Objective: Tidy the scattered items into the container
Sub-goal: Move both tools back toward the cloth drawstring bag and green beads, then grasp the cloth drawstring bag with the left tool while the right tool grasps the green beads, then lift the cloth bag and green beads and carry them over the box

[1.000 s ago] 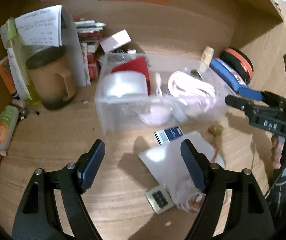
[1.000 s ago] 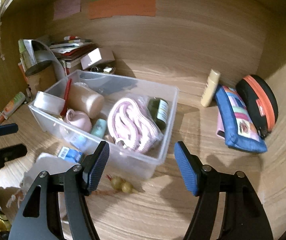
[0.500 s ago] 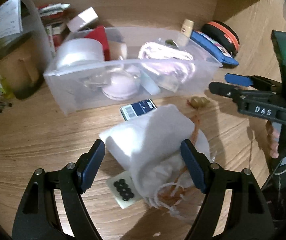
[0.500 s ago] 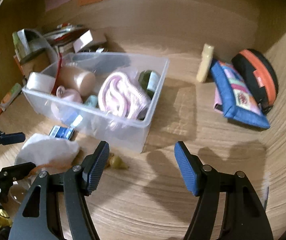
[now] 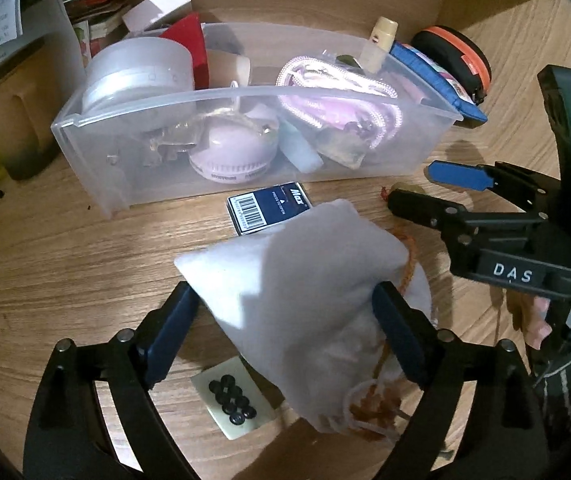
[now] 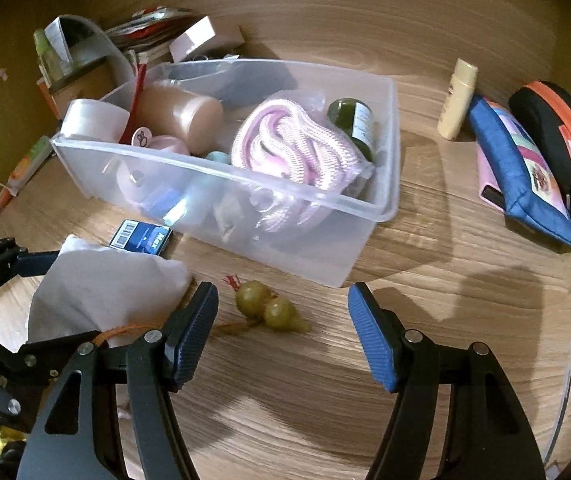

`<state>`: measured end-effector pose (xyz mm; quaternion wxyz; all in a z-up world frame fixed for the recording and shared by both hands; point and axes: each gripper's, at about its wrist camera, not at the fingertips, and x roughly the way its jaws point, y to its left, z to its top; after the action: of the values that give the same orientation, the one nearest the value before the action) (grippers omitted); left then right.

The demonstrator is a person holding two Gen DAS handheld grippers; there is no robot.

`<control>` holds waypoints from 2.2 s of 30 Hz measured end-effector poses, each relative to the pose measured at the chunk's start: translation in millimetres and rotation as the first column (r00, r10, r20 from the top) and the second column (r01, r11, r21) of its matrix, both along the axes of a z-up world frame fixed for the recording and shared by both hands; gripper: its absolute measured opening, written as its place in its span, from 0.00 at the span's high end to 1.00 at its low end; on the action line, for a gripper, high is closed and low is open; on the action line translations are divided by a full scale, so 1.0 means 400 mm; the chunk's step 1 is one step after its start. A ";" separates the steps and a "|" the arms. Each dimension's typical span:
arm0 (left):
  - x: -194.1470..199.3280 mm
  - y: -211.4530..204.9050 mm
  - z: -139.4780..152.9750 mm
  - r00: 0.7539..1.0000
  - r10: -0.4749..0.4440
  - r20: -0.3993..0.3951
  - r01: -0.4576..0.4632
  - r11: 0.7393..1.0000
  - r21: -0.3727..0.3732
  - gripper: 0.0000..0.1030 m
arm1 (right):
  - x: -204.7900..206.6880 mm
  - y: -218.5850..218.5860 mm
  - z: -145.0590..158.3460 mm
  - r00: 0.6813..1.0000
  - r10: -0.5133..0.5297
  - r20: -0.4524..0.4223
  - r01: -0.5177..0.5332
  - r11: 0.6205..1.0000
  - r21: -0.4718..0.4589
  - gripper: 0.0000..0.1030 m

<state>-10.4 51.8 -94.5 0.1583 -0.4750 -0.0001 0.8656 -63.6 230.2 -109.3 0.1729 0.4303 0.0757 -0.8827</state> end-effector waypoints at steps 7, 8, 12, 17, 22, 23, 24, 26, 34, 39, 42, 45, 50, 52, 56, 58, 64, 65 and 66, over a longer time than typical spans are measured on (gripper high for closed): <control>0.000 0.019 0.000 0.999 -0.024 -0.023 0.024 1.000 -0.019 0.19 | -0.002 -0.010 -0.006 1.000 0.005 0.011 -0.005 1.000 0.026 0.54; 0.003 0.023 0.001 0.999 -0.034 -0.028 0.033 0.999 -0.023 0.23 | -0.002 -0.012 -0.010 1.000 0.008 0.020 -0.009 0.999 0.031 0.59; 0.008 0.033 0.000 0.997 -0.062 -0.041 0.060 0.997 -0.047 0.30 | 0.002 -0.012 -0.006 1.000 0.020 0.020 -0.021 0.999 0.035 0.65; 0.010 0.031 0.004 0.996 -0.070 -0.050 0.068 0.997 -0.040 0.40 | 0.015 -0.017 0.003 0.999 0.038 0.012 -0.039 0.998 0.044 0.76; 0.023 0.041 0.009 0.993 -0.080 -0.086 0.075 0.995 -0.059 0.51 | 0.011 -0.013 0.014 0.999 0.036 0.017 -0.037 0.999 0.037 0.76; 0.026 0.041 0.011 0.992 -0.080 -0.095 0.074 0.995 -0.064 0.53 | 0.001 -0.018 0.015 0.999 0.036 0.017 -0.036 0.999 0.035 0.76; 0.028 0.039 0.012 0.992 -0.079 -0.101 0.073 0.995 -0.065 0.53 | 0.003 -0.017 0.018 0.999 0.037 0.015 -0.037 0.999 0.032 0.76; 0.033 0.033 0.013 0.992 -0.074 -0.107 0.068 0.996 -0.063 0.55 | 0.008 -0.012 0.024 0.999 0.035 0.010 -0.036 0.999 0.029 0.76; 0.046 0.011 0.032 0.990 -0.051 -0.129 0.047 0.998 -0.038 0.68 | 0.010 -0.001 0.044 1.000 0.030 -0.004 -0.030 1.000 0.009 0.76; 0.051 0.009 0.042 0.990 -0.051 -0.128 0.048 0.999 -0.025 0.69 | 0.011 0.014 0.044 1.000 0.027 -0.015 -0.027 1.000 -0.005 0.76; 0.056 0.009 0.048 0.990 -0.049 -0.133 0.047 0.999 -0.020 0.69 | 0.010 0.025 0.044 0.999 0.024 -0.022 -0.024 1.000 -0.010 0.76; 0.061 0.010 0.056 0.989 -0.045 -0.138 0.043 0.999 -0.016 0.70 | 0.011 0.029 0.050 0.999 0.019 -0.033 -0.020 1.000 -0.014 0.76; 0.062 0.006 0.074 0.988 -0.037 -0.153 0.037 0.999 -0.004 0.72 | 0.022 0.034 0.072 0.998 0.012 -0.056 -0.013 1.000 -0.025 0.76; 0.065 0.002 0.085 0.985 -0.036 -0.169 0.038 0.999 0.003 0.72 | 0.028 0.037 0.081 0.998 0.009 -0.069 -0.010 1.000 -0.027 0.76; 0.066 0.000 0.102 0.981 -0.030 -0.192 0.032 0.999 0.010 0.72 | 0.042 0.042 0.102 0.996 0.006 -0.093 -0.009 1.000 -0.030 0.76; 0.066 -0.004 0.115 0.979 -0.025 -0.204 0.029 0.999 0.018 0.72 | 0.047 0.044 0.114 0.994 0.004 -0.106 -0.007 1.000 -0.031 0.76; 0.052 -0.018 0.158 0.968 0.004 -0.253 0.004 0.999 0.033 0.72 | 0.055 0.043 0.150 0.990 0.000 -0.144 -0.005 0.999 -0.037 0.76; 0.048 -0.021 0.167 0.965 0.012 -0.261 -0.003 0.999 0.036 0.72 | 0.055 0.044 0.156 0.989 0.002 -0.149 -0.007 0.999 -0.034 0.76; 0.042 -0.022 0.178 0.963 0.015 -0.270 -0.005 0.999 0.038 0.72 | 0.055 0.043 0.161 0.988 0.002 -0.157 -0.007 1.000 -0.029 0.76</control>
<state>6.5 42.9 -23.4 0.1612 -0.3496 0.0028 0.9229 -41.6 247.3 -44.8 0.1747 0.3568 0.0770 -0.9145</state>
